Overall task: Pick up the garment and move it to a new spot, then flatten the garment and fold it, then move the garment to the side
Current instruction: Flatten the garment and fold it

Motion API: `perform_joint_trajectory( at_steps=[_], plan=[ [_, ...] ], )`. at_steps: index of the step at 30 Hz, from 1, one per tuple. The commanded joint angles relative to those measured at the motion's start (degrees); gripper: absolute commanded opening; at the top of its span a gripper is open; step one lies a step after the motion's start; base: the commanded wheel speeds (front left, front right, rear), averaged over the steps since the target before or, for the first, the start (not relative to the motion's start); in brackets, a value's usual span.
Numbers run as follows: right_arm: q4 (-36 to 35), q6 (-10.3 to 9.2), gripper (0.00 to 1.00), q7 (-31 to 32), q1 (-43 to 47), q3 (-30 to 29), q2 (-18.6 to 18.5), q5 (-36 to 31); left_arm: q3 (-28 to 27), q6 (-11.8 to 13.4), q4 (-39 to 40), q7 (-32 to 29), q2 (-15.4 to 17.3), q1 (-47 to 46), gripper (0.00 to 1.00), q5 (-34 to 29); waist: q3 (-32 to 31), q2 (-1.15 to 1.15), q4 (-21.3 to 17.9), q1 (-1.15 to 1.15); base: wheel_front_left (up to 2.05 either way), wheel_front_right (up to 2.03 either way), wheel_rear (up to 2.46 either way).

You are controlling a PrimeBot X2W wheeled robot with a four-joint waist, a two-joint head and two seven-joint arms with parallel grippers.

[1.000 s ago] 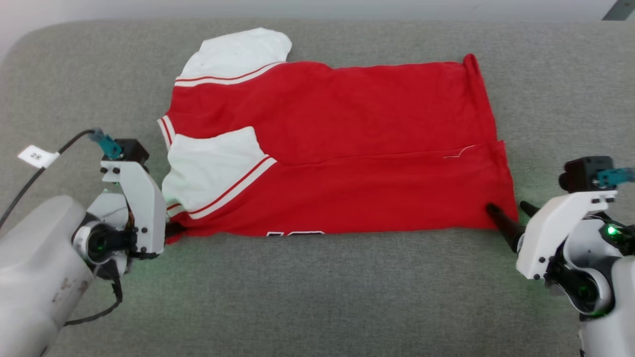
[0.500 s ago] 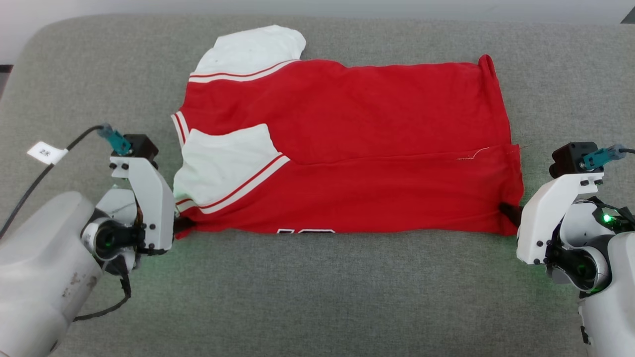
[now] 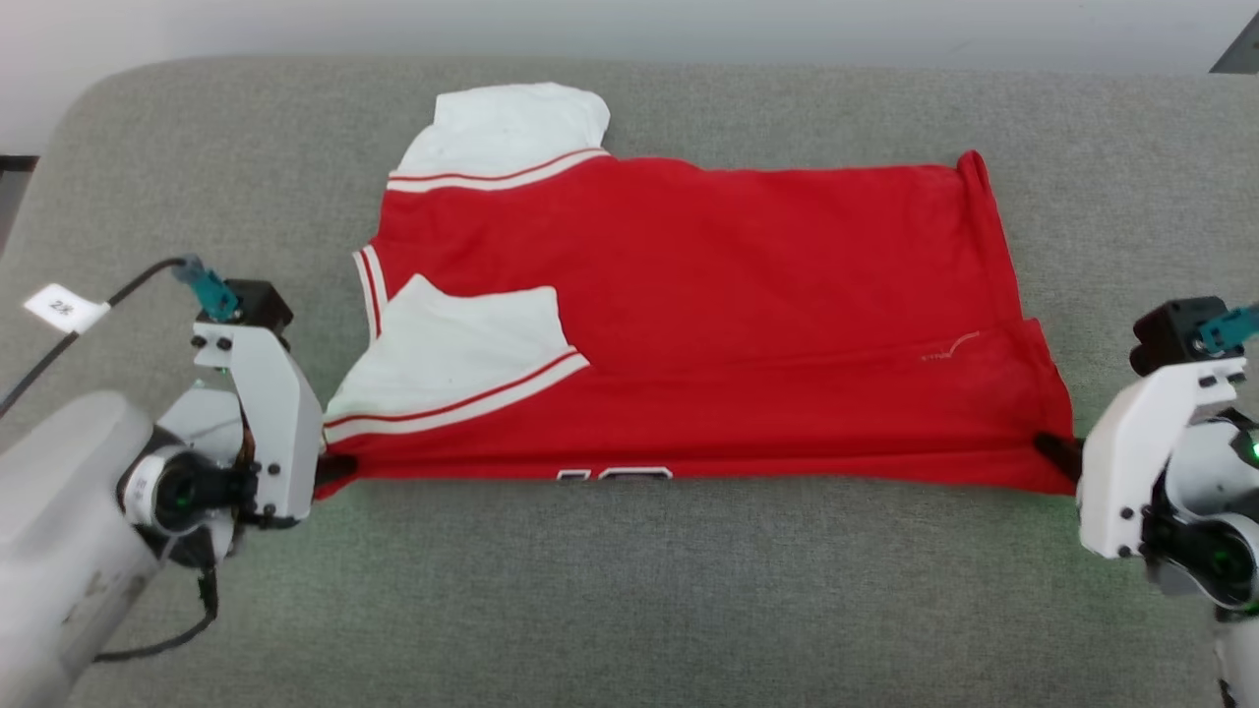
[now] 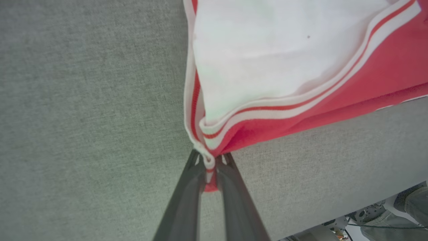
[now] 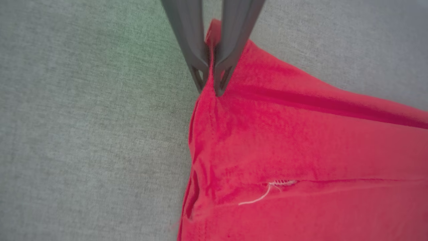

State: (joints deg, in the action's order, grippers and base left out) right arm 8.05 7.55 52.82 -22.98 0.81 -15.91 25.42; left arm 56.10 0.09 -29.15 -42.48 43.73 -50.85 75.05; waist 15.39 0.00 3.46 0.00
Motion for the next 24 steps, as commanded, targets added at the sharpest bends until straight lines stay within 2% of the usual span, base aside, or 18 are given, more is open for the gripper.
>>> perform_joint_trajectory(
  at_steps=[1, 8, 12, 16, 21, 22, 23, 24],
  plan=[
    [-1.1, -0.13, 0.0, 0.8, 1.2, -0.8, -1.1, 0.8, 0.0, 1.3, 1.4, -0.4, 1.6, 1.2, 0.0, 0.0, -0.1, 0.0, -0.1, 0.0, 0.0, 0.0, 0.0],
    [-10.2, -0.12, 0.0, 7.0, 6.9, -2.8, -1.6, 2.3, -0.3, 7.7, 15.7, -2.2, 7.9, 5.2, 0.0, 1.1, 0.0, 0.0, -0.3, 0.0, 0.0, 0.0, 0.0],
    [-14.5, -0.13, 0.0, 9.2, 10.2, -4.8, -0.6, 2.1, 0.2, 11.5, 23.6, -2.5, 11.3, 8.0, 0.0, 1.0, 0.4, 0.0, -0.5, 0.0, 0.0, 0.0, 0.0],
    [-15.7, -0.12, 0.0, 9.5, 12.4, -5.6, 1.2, 1.4, 0.7, 13.4, 27.4, -1.8, 12.4, 10.1, 0.0, 0.6, 1.0, 0.0, -0.8, 0.0, 0.0, 0.0, 0.0],
    [-14.6, -0.12, 0.0, 8.6, 13.2, -3.9, 2.7, 0.6, 1.3, 14.2, 26.8, -1.3, 11.3, 11.2, 0.0, 0.7, 1.4, 0.0, -1.2, 0.0, 0.0, 0.0, 0.0],
    [-14.3, -0.12, 0.06, 8.2, 13.1, -3.5, 2.7, 0.5, 1.4, 14.2, 26.5, -1.5, 11.2, 11.3, 0.0, 0.8, 1.4, 0.0, -1.3, 0.0, 0.0, 0.0, 0.0],
    [-13.8, -0.12, 0.2, 7.9, 13.0, -2.9, 2.6, 0.5, 1.6, 14.1, 26.2, -1.7, 11.2, 11.3, 0.14, 0.6, 1.4, 0.0, -1.4, 0.0, 0.0, 0.0, 0.0],
    [-13.4, -0.12, 0.4, 7.6, 12.9, -2.5, 2.7, 0.6, 1.7, 14.0, 25.9, -1.6, 11.2, 11.2, 0.45, 0.3, 1.3, 0.0, -1.5, 0.0, 0.0, 0.0, 0.0]
  ],
)
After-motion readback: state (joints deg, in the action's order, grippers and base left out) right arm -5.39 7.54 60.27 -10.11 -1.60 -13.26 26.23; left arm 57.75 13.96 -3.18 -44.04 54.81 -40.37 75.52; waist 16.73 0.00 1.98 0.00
